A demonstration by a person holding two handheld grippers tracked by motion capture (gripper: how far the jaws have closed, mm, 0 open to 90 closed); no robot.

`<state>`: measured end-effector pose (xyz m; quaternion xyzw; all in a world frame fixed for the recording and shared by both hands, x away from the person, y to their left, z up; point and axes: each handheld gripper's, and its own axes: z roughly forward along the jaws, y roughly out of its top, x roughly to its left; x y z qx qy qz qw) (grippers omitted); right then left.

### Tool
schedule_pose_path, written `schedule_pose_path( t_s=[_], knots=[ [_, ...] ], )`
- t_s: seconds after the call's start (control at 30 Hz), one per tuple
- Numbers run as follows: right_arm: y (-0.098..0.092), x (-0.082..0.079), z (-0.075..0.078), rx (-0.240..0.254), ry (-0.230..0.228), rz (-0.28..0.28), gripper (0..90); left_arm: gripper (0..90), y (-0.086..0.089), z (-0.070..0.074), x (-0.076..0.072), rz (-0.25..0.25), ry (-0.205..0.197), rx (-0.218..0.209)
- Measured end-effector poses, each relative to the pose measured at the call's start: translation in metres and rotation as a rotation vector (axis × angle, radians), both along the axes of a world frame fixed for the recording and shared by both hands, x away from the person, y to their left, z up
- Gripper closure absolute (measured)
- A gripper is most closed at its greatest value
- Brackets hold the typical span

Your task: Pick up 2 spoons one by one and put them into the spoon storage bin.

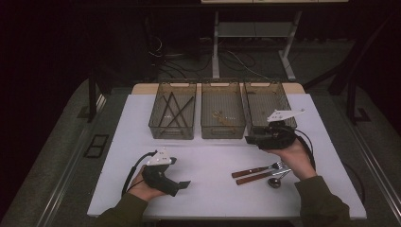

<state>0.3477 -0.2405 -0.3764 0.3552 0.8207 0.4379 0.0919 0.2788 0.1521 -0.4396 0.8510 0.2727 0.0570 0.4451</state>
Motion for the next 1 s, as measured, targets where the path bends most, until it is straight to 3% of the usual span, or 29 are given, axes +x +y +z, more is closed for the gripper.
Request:
schedule_pose_path(
  t_s=[0.37, 0.77, 1.0],
  knots=[
    [-0.011, -0.020, -0.013, -0.096, 0.003, 0.013, 67.9, 0.0, 0.000, 0.001, 0.000, -0.001, -0.002, -0.002],
    [-0.031, -0.038, -0.020, -0.143, 0.014, 0.016, 88.6, 0.0, 0.000, 0.001, 0.000, -0.002, -0.003, -0.003],
    [-0.046, -0.048, -0.026, -0.158, 0.038, 0.004, 89.8, 0.0, 0.000, 0.001, 0.000, -0.002, -0.004, -0.002]
  ],
)
